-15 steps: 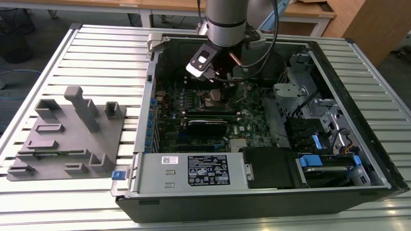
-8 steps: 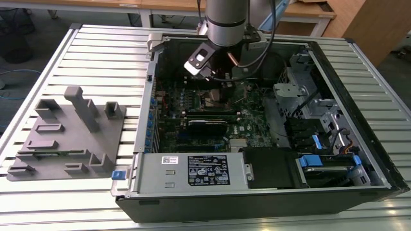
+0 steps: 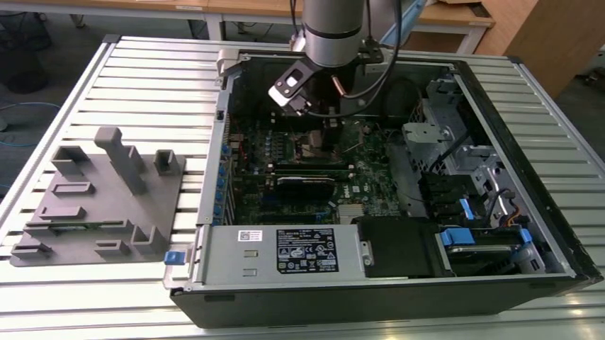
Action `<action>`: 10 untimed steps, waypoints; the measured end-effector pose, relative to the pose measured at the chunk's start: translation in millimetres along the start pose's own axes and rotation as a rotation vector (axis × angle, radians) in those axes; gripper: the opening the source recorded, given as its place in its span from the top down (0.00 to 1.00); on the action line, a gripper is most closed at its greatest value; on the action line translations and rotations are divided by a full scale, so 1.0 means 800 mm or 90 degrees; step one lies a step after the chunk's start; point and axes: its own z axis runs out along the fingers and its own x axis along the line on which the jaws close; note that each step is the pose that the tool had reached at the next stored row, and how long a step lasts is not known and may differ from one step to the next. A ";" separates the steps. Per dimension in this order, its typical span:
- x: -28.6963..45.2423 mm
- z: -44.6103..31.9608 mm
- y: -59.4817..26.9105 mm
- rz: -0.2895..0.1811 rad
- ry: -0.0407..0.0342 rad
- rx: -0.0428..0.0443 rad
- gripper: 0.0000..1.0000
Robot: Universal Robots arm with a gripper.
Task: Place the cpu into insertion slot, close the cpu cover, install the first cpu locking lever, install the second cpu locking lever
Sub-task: 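Place the cpu into insertion slot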
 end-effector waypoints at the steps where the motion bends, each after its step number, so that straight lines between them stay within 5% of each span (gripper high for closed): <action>1: 0.0001 0.0004 0.000 0.014 -0.0014 0.0004 0.46; 10: 0.0030 0.0022 -0.003 0.018 -0.0016 0.0004 0.46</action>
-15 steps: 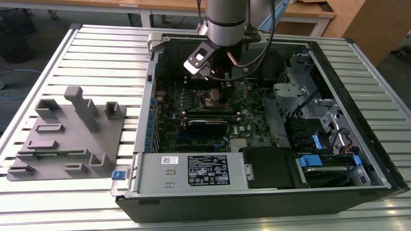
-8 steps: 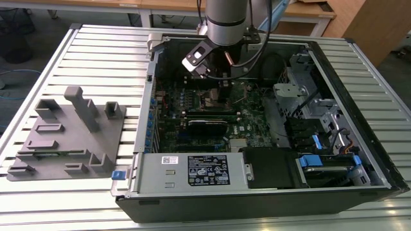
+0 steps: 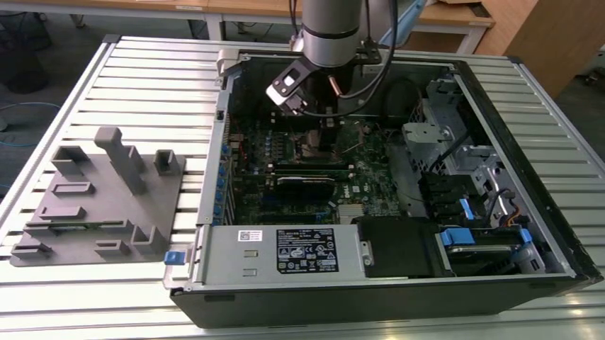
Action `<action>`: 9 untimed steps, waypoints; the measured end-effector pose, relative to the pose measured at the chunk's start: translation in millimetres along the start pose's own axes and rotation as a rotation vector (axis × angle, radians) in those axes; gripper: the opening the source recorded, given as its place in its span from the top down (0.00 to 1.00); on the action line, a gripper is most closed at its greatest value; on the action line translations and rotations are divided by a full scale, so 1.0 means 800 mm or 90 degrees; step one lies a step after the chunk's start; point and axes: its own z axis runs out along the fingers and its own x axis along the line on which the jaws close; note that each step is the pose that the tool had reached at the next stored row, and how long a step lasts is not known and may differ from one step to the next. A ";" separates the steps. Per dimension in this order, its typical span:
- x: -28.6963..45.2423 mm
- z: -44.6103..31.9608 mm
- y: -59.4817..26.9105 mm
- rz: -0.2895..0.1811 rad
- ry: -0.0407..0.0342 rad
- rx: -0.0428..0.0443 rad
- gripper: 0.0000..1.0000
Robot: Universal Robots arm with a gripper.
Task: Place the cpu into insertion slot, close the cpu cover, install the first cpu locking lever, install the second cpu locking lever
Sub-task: 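Place the cpu into insertion slot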
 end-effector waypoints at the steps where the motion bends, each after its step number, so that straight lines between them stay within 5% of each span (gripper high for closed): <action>1: 0.0005 0.0010 -0.001 0.000 -0.0001 0.0000 0.46; 9: 0.0037 0.0060 -0.003 -0.002 0.0001 0.0000 0.46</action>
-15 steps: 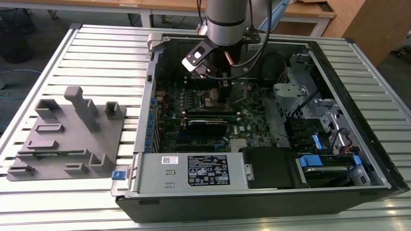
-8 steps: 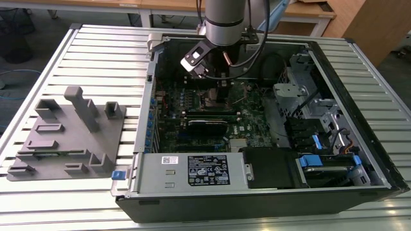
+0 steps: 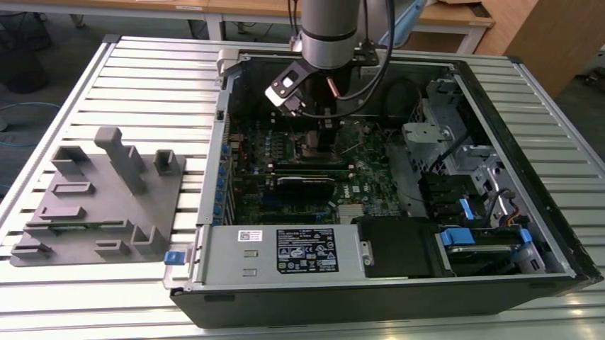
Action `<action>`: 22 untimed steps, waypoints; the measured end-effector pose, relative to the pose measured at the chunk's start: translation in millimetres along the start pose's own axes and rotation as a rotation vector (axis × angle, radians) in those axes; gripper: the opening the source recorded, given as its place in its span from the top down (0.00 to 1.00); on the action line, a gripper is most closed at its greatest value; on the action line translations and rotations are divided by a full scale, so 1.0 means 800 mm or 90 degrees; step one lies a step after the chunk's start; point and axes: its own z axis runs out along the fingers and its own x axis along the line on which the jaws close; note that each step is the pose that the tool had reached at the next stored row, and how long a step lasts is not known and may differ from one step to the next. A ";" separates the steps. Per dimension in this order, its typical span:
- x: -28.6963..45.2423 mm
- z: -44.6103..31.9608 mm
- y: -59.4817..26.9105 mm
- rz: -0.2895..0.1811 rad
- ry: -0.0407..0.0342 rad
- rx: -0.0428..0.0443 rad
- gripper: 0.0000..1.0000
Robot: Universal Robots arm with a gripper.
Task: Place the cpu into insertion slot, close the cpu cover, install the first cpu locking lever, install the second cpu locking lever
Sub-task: 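Place the cpu into insertion slot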
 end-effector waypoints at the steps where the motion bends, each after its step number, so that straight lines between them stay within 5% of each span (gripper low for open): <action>1: 0.0000 0.0002 0.000 -0.001 0.0001 0.0000 0.46; 22: 0.0054 0.0009 0.000 -0.004 0.0005 -0.0002 0.46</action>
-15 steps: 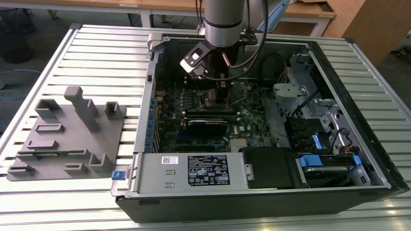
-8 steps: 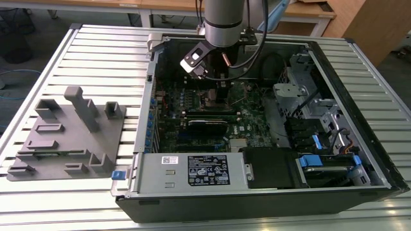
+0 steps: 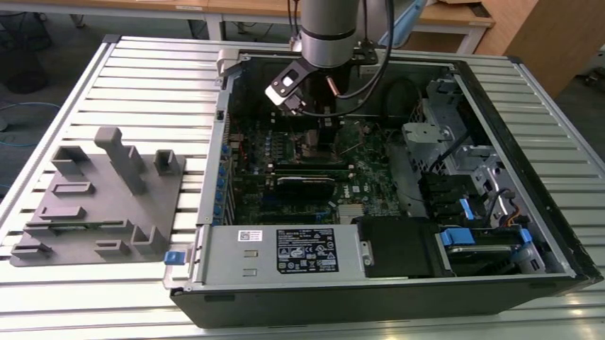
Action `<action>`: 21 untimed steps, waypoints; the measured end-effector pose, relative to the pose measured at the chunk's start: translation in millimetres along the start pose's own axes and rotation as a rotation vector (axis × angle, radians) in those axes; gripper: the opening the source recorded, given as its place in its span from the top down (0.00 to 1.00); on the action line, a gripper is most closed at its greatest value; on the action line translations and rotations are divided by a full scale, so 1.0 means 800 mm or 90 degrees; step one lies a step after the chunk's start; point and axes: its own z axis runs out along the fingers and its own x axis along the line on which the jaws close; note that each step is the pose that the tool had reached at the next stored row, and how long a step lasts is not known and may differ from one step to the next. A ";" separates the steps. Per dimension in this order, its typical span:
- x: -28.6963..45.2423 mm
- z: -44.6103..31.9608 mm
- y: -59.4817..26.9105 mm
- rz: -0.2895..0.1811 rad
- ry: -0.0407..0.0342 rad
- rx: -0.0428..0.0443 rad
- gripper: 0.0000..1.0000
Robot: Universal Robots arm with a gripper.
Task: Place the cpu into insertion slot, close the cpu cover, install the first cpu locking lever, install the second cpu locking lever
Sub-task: 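Place the cpu into insertion slot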
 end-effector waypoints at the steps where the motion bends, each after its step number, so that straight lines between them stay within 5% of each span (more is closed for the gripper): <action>1: 0.0003 0.0004 0.000 0.000 0.0001 0.0000 0.46; 21: 0.0007 0.0091 -0.004 -0.004 0.0003 -0.0001 0.46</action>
